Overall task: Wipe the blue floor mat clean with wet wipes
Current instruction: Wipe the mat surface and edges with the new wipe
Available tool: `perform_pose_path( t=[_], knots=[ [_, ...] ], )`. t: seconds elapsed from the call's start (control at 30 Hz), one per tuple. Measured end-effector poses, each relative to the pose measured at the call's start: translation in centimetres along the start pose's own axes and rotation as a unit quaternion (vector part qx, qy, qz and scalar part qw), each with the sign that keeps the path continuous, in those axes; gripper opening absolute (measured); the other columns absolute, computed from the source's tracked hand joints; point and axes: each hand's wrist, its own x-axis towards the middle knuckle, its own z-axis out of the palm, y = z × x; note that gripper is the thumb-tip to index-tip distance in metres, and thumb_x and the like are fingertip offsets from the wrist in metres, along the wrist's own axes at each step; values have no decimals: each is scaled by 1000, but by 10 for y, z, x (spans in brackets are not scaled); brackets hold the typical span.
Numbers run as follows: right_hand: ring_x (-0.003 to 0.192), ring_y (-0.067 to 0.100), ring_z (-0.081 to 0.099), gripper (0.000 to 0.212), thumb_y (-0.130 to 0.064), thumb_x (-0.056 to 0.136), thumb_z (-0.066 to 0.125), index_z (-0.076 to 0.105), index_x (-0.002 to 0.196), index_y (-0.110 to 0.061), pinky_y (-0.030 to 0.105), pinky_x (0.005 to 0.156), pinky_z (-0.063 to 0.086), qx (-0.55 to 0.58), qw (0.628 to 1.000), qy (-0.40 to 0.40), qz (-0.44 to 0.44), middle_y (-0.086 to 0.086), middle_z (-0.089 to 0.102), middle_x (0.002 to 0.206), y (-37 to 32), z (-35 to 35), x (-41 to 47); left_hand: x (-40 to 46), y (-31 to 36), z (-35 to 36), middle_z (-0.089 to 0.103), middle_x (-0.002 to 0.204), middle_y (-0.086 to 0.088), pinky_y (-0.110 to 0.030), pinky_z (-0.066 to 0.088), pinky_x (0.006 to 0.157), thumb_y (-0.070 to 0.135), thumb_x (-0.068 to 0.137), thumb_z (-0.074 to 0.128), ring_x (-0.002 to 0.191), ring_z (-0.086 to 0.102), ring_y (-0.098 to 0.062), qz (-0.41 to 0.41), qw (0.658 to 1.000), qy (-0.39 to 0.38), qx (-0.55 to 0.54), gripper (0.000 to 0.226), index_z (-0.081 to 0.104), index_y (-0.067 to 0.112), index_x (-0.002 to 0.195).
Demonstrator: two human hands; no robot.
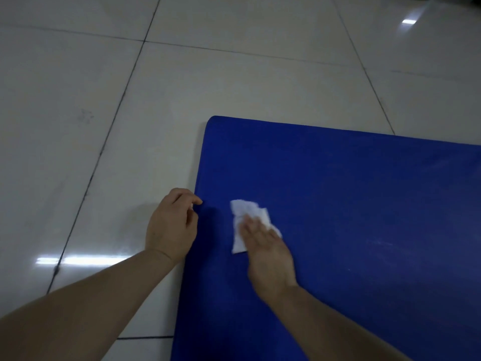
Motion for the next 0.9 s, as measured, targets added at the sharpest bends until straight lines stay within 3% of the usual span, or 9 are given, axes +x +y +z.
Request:
perform_pose_path(
  t=[0.07, 0.17, 0.33, 0.43, 0.5, 0.6, 0.73, 0.83, 0.9],
  knots=[
    [107, 22, 66, 83, 3, 34, 86, 69, 114, -7, 39, 85, 53, -16, 997, 14, 79, 8, 65, 121, 24, -11, 2, 0, -1, -1, 61, 102, -8, -27, 44, 68, -10, 81, 57, 73, 50, -14, 1, 1000, 4, 3, 21, 67, 4, 93],
    [112, 28, 63, 83, 1, 34, 86, 68, 115, -4, 42, 94, 49, -38, 992, 19, 122, 10, 62, 126, 32, -15, 5, -1, -3, 0, 61, 102, -8, -26, 43, 67, -10, 81, 57, 73, 50, -13, 3, 1000, 3, 8, 21, 67, 4, 93],
    [106, 20, 64, 87, -16, 38, 85, 62, 123, -12, 33, 102, 41, 21, 999, -27, -34, 5, 63, 125, -38, 10, -9, 0, -1, 4, 62, 103, -10, -30, 48, 72, -12, 80, 58, 78, 58, -21, 15, 1000, -8, 7, 22, 67, 4, 93],
    [115, 13, 59, 59, -38, 56, 83, 68, 113, -28, 34, 105, 34, 37, 976, -78, -198, -7, 64, 122, -81, 17, -24, 1, 4, 7, 62, 104, -9, -29, 48, 79, -10, 81, 58, 84, 59, -21, 5, 1000, -11, 3, 22, 67, 4, 95],
    [121, 13, 54, 49, -37, 71, 73, 64, 119, -29, 35, 107, 35, 19, 967, -98, -235, -7, 60, 128, -81, 18, -27, 1, 5, 8, 61, 105, -8, -26, 45, 79, -9, 82, 57, 85, 59, -20, 1, 1000, -11, 2, 21, 67, 5, 95],
    [114, 12, 60, 40, -22, 86, 58, 54, 126, -27, 29, 97, 49, 19, 991, -11, -129, -3, 62, 126, -43, 8, -20, -2, 2, 8, 62, 104, -9, -26, 44, 75, -11, 80, 58, 82, 59, -20, 11, 1000, -12, 2, 23, 68, 4, 93],
    [117, 24, 60, 84, 7, 47, 82, 60, 126, -4, 35, 85, 56, 12, 995, 24, 96, 10, 58, 132, 24, -11, -5, -6, -6, 4, 62, 102, -8, -23, 41, 69, -13, 79, 57, 74, 51, -13, 8, 1000, -7, -1, 23, 67, 4, 91],
    [147, 21, 11, 75, 3, 87, 51, 13, 151, -5, 32, 115, 27, 14, 992, -22, 126, 5, 6, 160, 32, -25, 9, -3, -8, 3, 62, 101, -9, -25, 42, 68, -12, 79, 57, 74, 51, -13, 4, 1000, 0, 3, 22, 67, 3, 91],
    [147, 25, 7, 74, -8, 91, 48, 5, 151, -3, 32, 119, 15, 34, 994, -41, 97, 11, 0, 160, 11, -19, 8, -1, -6, 4, 61, 102, -8, -25, 42, 68, -11, 81, 56, 75, 54, -16, 0, 1000, -5, 5, 21, 67, 4, 92]
  ],
)
